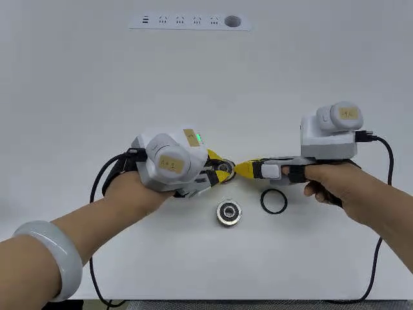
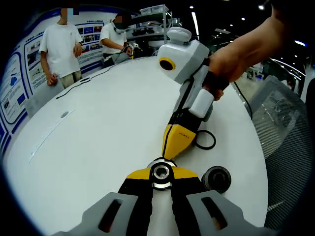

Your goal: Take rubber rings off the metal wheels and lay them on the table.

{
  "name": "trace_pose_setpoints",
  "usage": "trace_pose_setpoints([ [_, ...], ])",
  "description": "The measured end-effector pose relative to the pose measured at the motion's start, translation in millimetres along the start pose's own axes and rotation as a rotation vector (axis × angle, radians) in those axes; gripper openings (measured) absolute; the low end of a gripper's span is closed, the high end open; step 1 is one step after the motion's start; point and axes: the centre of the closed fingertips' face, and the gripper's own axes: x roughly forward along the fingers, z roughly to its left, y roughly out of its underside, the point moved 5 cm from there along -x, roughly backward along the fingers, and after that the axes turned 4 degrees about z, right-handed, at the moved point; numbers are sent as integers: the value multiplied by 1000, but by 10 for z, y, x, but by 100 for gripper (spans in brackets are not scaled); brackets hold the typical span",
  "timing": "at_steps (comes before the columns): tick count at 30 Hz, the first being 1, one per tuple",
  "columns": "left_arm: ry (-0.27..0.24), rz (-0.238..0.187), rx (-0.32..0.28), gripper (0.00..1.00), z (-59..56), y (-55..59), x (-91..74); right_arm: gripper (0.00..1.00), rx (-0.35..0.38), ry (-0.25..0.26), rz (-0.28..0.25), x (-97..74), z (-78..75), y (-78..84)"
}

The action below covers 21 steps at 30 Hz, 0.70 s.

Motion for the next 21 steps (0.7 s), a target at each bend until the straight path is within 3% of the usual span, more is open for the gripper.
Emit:
trace_pose_setpoints([
  [8,0,-1,-1,13,-2,-3,2,3,-35,27,5,-3,12,-8],
  [21,1,1,-2,13,-3,-10,-1,2,-6,21,-4,-14,30,-16],
])
